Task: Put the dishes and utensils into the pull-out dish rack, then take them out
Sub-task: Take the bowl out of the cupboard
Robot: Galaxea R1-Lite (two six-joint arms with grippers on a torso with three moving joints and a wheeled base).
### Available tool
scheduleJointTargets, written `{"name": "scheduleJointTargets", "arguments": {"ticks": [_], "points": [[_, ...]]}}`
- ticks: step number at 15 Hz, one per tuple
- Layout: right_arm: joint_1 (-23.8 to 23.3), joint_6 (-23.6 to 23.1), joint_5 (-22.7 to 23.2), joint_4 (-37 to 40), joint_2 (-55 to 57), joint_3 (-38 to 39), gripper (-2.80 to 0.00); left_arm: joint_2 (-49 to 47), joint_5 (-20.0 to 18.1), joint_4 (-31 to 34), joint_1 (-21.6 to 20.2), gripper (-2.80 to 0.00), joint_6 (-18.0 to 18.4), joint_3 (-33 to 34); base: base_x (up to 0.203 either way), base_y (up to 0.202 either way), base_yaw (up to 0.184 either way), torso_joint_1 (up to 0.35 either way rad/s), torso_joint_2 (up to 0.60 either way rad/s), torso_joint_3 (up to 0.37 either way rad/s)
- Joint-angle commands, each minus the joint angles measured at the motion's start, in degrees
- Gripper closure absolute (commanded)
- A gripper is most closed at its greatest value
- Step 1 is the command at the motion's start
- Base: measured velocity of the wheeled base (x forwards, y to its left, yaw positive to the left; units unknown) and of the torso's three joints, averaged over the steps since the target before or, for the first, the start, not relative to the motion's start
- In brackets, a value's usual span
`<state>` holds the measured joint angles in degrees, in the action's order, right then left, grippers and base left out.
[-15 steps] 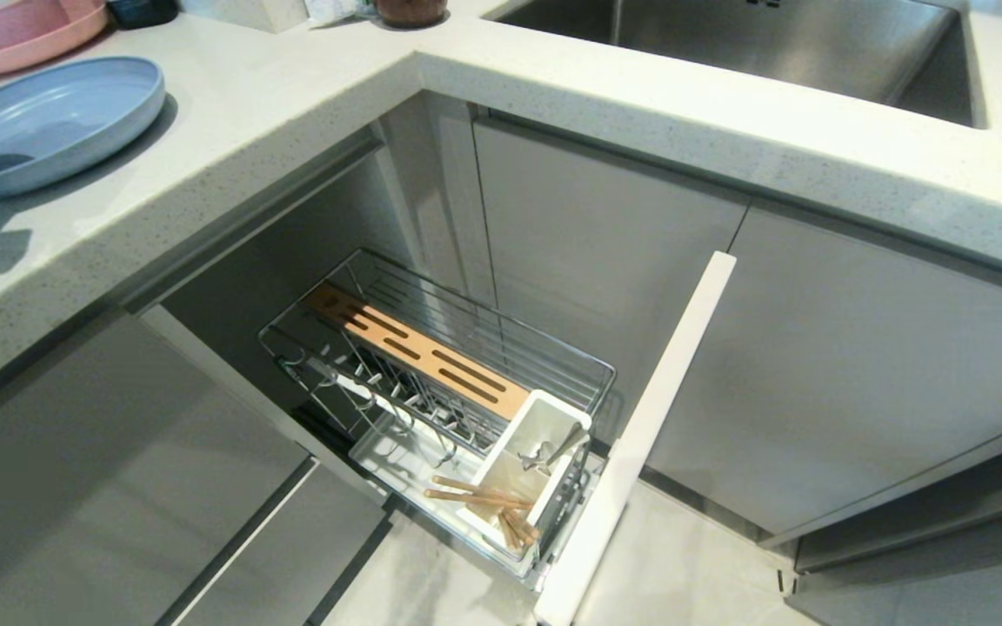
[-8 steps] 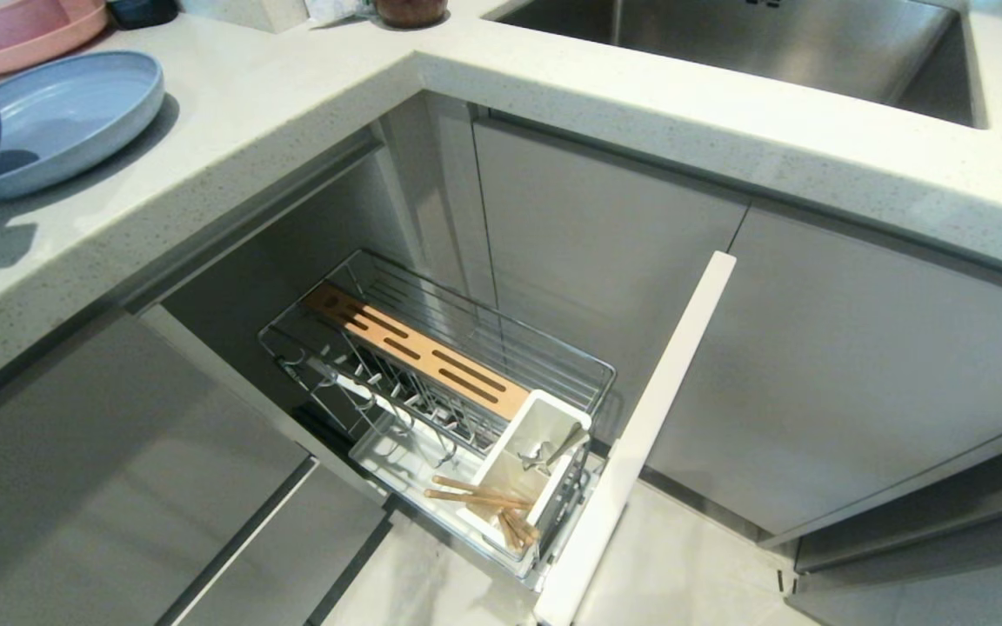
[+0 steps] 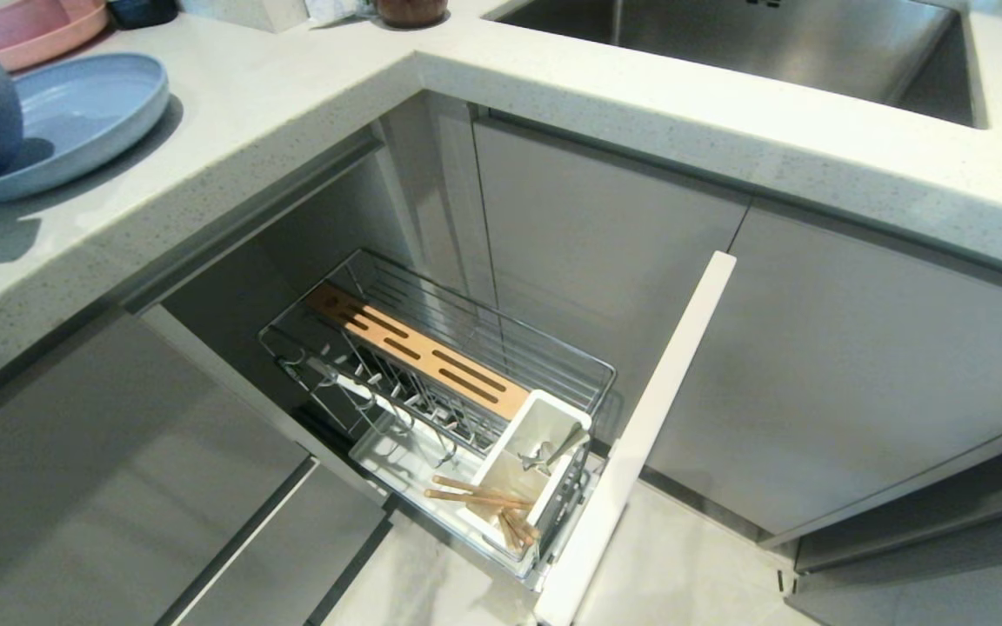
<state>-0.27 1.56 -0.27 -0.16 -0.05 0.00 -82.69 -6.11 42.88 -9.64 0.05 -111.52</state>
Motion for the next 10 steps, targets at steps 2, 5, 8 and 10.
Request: {"name": "scheduleJointTargets", "arguments": {"ticks": [2, 5, 8, 10], "points": [[0.00, 0.02, 0.00, -0.02, -0.22, 0.09, 0.00, -0.10, 0.04, -0.88, -0.03, -2.80, 0.04, -0.01, 0.000, 0.000, 0.000, 0.000, 0.00, 0.000], [0.00, 0.02, 0.00, -0.02, -0.16, 0.09, 0.00, 0.16, 0.04, -1.93, -0.03, -2.80, 0.04, 0.05, 0.000, 0.000, 0.000, 0.000, 0.00, 0.000], [0.00, 0.02, 0.00, -0.02, -0.22, 0.09, 0.00, 2.09, -0.08, -2.01, -0.03, -2.80, -1.31, 0.07, 0.000, 0.000, 0.000, 0.000, 0.00, 0.000], [0.00, 0.02, 0.00, -0.02, -0.21, 0.09, 0.00, 5.47, -0.22, -2.77, 0.10, -2.80, -8.85, 0.13, 0.000, 0.000, 0.000, 0.000, 0.00, 0.000]]}}
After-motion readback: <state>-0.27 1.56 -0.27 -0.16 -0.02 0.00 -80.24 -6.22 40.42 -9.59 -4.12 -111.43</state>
